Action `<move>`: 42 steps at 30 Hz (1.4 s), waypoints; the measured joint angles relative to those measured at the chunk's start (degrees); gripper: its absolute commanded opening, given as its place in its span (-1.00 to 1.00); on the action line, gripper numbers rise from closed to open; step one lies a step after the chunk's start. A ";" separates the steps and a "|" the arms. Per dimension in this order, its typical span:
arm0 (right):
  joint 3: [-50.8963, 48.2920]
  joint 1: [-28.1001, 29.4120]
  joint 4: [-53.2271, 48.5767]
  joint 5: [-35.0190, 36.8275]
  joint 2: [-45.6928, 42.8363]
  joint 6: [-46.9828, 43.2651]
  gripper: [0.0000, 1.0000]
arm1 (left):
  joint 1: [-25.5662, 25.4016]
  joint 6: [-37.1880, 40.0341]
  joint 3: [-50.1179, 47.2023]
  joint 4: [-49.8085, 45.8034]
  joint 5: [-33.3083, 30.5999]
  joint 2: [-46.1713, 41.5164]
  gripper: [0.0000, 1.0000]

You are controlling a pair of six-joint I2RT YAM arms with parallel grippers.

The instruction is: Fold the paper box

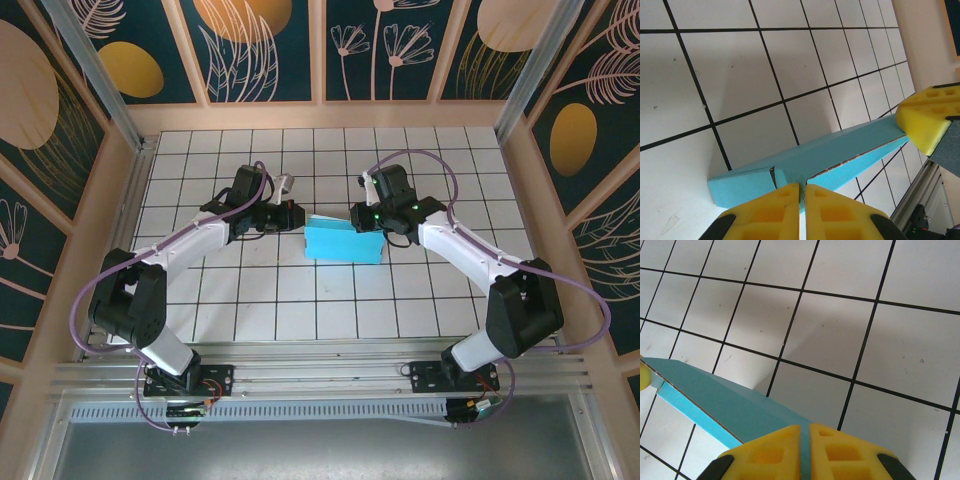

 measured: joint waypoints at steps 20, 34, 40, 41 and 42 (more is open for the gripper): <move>0.00 -0.04 -0.70 -0.07 -0.33 0.00 -0.74 | -0.46 0.81 -2.67 0.48 -1.05 -2.38 -0.76; 0.00 0.35 -0.81 0.02 -0.33 0.02 -0.74 | -0.61 1.25 -5.16 -0.22 -0.74 -3.39 -0.73; 0.00 0.61 -1.20 0.13 -0.57 0.02 -0.74 | -0.61 3.34 -4.74 -1.55 -4.42 -7.67 -0.37; 0.00 0.66 -1.20 0.15 -0.57 0.02 -0.74 | -0.61 4.24 -4.39 -2.08 -5.09 -8.02 -0.35; 0.00 0.66 -1.20 0.13 -0.57 0.02 -0.74 | -0.61 5.33 -3.63 -3.06 -6.08 -8.20 -0.33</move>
